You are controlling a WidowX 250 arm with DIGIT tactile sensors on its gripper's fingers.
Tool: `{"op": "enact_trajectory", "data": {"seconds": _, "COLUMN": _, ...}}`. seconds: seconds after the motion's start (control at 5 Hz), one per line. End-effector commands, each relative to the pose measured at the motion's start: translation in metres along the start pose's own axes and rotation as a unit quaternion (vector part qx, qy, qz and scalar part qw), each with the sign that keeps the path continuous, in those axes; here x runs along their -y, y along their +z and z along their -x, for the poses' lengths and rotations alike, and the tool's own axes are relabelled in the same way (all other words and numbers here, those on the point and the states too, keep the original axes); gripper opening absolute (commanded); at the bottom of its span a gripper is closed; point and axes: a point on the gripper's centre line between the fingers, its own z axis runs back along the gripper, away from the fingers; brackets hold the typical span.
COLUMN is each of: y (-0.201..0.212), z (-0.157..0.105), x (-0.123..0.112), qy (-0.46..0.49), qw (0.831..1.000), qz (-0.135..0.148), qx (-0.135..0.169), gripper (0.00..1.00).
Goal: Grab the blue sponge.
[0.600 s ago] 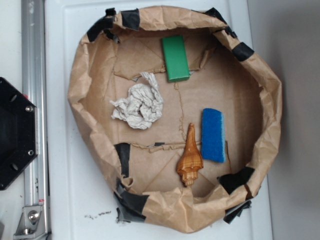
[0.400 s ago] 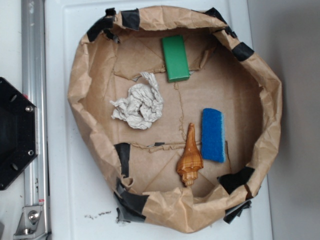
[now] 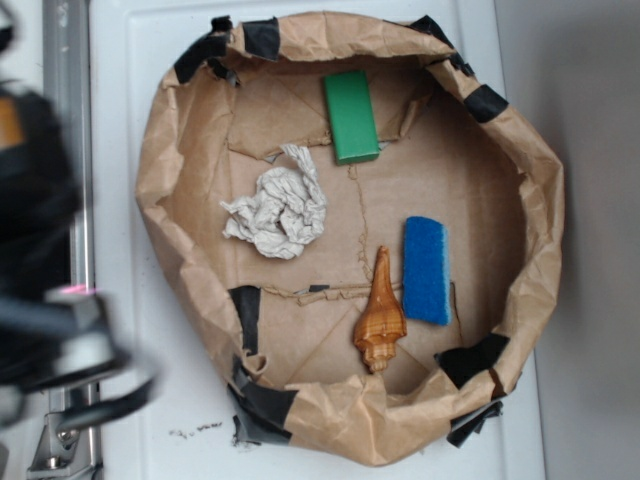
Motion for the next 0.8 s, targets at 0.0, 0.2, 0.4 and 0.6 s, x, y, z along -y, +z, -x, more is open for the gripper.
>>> {"op": "enact_trajectory", "data": {"seconds": 0.0, "y": -0.054, "z": -0.089, "x": -0.003, "qy": 0.078, "qw": 0.996, "qz": 0.033, "qx": -0.001, "gripper": 1.0}}
{"op": "enact_trajectory", "data": {"seconds": 0.2, "y": -0.099, "z": -0.113, "x": 0.01, "qy": 0.088, "qw": 0.996, "qz": 0.008, "qx": -0.015, "gripper": 1.0}}
{"op": "enact_trajectory", "data": {"seconds": 0.4, "y": -0.133, "z": -0.117, "x": 0.025, "qy": 0.097, "qw": 0.994, "qz": 0.003, "qx": -0.042, "gripper": 1.0}}
{"op": "enact_trajectory", "data": {"seconds": 0.6, "y": -0.149, "z": -0.123, "x": 0.03, "qy": 0.135, "qw": 0.99, "qz": 0.014, "qx": -0.049, "gripper": 1.0}}
